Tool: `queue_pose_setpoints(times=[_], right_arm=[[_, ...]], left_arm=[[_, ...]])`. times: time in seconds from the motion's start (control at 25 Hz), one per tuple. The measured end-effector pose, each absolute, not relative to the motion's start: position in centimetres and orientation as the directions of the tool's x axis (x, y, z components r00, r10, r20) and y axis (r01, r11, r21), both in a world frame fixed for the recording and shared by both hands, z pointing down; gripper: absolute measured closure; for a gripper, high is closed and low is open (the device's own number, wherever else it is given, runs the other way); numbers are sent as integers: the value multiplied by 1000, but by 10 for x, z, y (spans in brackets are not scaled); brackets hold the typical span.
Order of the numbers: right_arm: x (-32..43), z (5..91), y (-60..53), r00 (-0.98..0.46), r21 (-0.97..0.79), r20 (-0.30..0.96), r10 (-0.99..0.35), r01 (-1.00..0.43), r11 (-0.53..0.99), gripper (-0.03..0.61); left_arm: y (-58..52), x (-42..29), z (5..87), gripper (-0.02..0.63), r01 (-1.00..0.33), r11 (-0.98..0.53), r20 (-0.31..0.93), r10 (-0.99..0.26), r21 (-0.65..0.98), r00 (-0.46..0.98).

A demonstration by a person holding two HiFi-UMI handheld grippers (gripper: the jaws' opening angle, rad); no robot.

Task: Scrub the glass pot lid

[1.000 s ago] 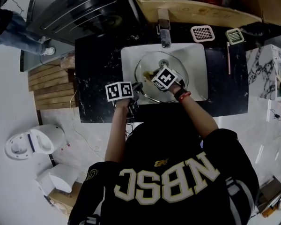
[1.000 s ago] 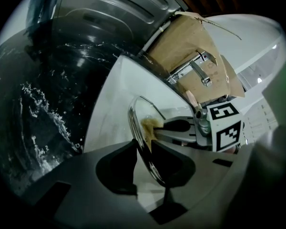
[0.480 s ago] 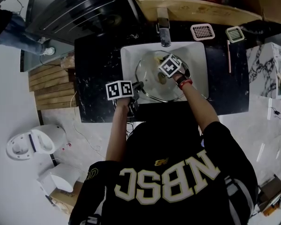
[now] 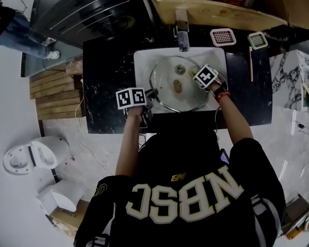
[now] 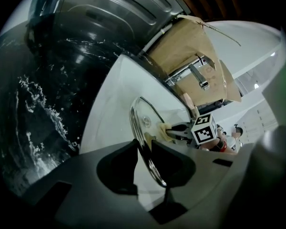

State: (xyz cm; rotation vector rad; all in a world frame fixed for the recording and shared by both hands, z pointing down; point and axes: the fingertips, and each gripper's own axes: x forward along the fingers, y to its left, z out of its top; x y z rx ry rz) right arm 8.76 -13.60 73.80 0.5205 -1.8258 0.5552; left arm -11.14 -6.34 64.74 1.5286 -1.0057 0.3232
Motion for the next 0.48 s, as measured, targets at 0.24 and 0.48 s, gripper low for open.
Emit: queue_pose_setpoints(times=[0.24,0.48], right_arm=[[100,727,-103,-226,-76,973,-54,-527,846,552],[78,709,-57,-292,-186,955,53,-449,874,552]], left_arm=[[-64,-112,647,511,-734,93,698,-409,673,588],[-64,-111,646,511,-731,91,694,-413,676,590]])
